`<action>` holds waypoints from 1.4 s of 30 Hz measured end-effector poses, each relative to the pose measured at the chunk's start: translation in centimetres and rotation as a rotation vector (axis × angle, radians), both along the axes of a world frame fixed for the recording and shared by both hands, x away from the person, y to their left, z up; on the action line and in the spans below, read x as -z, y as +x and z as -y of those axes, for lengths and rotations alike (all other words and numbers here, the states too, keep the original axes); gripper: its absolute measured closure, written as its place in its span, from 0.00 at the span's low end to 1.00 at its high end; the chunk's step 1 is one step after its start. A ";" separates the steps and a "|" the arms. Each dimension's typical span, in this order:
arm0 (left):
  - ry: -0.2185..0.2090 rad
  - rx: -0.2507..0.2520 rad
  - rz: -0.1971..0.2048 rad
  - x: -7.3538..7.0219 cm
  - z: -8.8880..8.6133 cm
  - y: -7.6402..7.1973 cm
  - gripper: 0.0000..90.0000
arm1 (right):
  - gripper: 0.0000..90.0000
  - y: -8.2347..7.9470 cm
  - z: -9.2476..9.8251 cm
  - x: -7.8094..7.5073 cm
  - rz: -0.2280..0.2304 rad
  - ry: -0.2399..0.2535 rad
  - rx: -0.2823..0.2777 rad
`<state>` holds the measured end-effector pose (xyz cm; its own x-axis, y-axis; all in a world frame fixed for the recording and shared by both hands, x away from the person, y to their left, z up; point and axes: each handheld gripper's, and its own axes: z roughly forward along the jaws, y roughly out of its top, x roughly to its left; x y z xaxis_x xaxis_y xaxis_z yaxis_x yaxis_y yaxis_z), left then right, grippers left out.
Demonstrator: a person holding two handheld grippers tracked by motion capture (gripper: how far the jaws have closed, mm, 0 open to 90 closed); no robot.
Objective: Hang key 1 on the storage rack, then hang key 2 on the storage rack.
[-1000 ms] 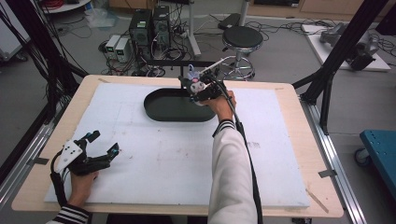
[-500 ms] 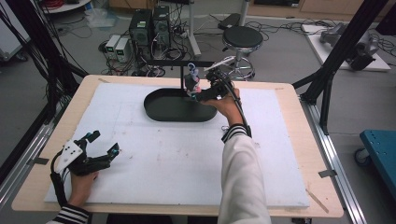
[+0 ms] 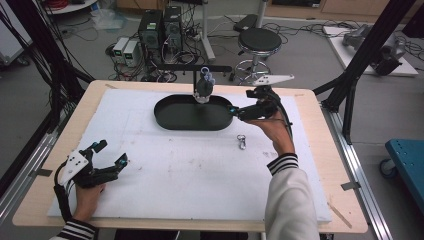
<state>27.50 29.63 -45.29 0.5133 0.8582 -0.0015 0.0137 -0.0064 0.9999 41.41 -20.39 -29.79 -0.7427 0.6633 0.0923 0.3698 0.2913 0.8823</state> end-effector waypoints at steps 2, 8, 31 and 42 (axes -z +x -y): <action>0.000 -0.001 0.000 0.0 0.0 0.0 0.13 | 0.01 -0.5 0.8 0.3 0.012 0.005 0.007; -0.009 -0.001 -0.005 0.0 -0.1 0.1 0.13 | 0.01 -2.2 2.6 1.2 0.053 0.034 0.015; 0.002 0.000 0.002 0.0 0.0 0.0 0.13 | 0.01 -5.5 5.1 3.8 0.113 0.072 0.067; 0.001 -0.001 0.000 0.0 0.0 0.0 0.13 | 0.01 -6.1 5.3 3.5 0.136 0.057 0.064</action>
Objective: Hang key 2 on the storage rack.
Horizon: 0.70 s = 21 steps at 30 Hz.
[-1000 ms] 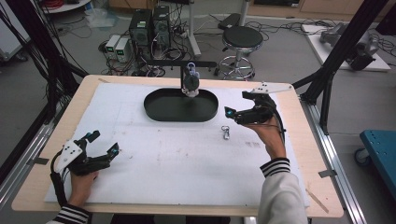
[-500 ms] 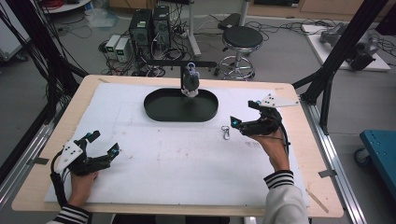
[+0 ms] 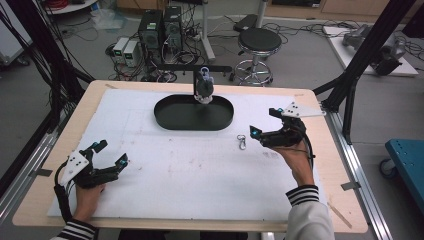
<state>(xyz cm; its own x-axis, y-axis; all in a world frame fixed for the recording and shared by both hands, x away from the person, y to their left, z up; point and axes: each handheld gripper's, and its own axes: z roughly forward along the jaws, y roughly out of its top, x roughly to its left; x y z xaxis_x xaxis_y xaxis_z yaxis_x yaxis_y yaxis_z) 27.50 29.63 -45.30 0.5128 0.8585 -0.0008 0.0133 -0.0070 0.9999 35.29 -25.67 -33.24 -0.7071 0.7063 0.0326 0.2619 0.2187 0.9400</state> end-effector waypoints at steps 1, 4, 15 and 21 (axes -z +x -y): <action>-0.001 0.001 0.000 0.0 0.0 0.0 0.13 | 0.01 0.0 -0.1 0.0 -0.001 -0.004 -0.002; 0.007 0.003 0.003 0.0 0.1 0.0 0.13 | 0.01 0.1 -0.1 0.0 0.003 -0.009 0.006; 0.012 0.003 0.000 0.0 0.1 0.0 0.13 | 0.01 1.4 -0.2 0.1 -0.053 -0.098 -0.042; 0.014 0.003 0.001 0.0 0.1 0.0 0.13 | 0.01 2.5 -0.5 -0.5 -0.077 -0.179 -0.102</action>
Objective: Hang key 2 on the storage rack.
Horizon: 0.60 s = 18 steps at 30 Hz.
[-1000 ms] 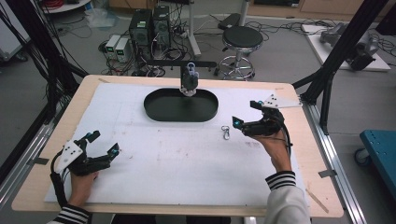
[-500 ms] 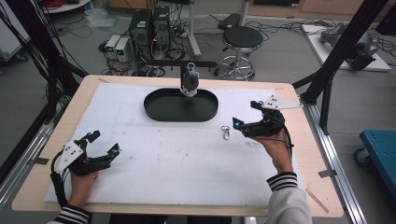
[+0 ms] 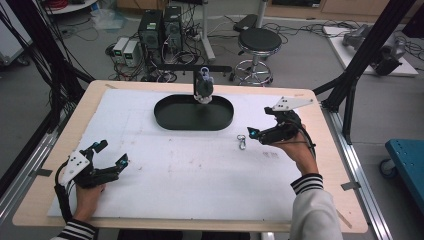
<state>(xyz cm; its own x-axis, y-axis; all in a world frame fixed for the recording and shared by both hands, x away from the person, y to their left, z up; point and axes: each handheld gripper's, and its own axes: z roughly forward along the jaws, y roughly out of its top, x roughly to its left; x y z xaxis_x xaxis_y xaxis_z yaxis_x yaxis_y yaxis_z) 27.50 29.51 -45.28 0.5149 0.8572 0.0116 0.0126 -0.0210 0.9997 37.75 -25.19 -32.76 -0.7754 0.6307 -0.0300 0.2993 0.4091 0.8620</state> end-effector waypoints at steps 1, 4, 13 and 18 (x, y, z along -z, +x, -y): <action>0.001 0.000 0.000 0.0 0.0 0.0 0.13 | 0.01 0.2 -0.1 -0.1 -0.012 -0.010 -0.011; 0.003 0.002 0.001 0.0 0.0 0.0 0.13 | 0.01 0.8 -0.3 -0.2 -0.026 -0.028 -0.043; 0.004 0.004 0.000 0.0 0.0 0.0 0.13 | 0.01 2.7 -0.9 0.4 -0.062 -0.143 -0.100; 0.005 0.002 0.003 0.0 0.1 0.0 0.13 | 0.01 3.6 -1.2 1.3 -0.092 -0.203 -0.117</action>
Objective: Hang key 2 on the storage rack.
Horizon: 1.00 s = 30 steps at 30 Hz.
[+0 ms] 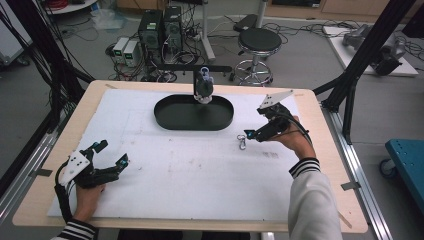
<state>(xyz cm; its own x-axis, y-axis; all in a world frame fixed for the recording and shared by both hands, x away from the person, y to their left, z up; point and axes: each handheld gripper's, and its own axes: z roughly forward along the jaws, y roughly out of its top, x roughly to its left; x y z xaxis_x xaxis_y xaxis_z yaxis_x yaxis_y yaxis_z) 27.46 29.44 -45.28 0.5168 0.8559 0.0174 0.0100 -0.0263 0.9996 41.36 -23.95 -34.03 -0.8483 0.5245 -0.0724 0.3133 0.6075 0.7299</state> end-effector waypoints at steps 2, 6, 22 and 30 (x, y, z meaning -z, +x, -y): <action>0.000 0.000 -0.001 0.0 0.0 0.0 0.13 | 0.01 0.2 -0.2 0.3 -0.002 -0.016 -0.006; 0.001 0.000 -0.001 0.0 0.0 0.0 0.13 | 0.01 0.7 -0.7 1.0 -0.018 -0.040 -0.025; 0.000 0.001 0.001 0.0 0.0 0.0 0.13 | 0.07 2.2 -1.1 3.3 -0.113 -0.083 -0.025; 0.001 0.000 0.002 0.0 0.0 0.0 0.13 | 0.24 2.9 -1.5 4.2 -0.118 -0.123 -0.046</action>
<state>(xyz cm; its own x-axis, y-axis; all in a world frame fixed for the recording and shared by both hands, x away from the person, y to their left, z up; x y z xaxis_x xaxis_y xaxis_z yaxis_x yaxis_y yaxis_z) 27.45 29.43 -45.28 0.5172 0.8557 0.0193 0.0076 -0.0272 0.9996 44.24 -22.45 -38.25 -0.8776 0.4784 -0.0325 0.3621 0.7057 0.6090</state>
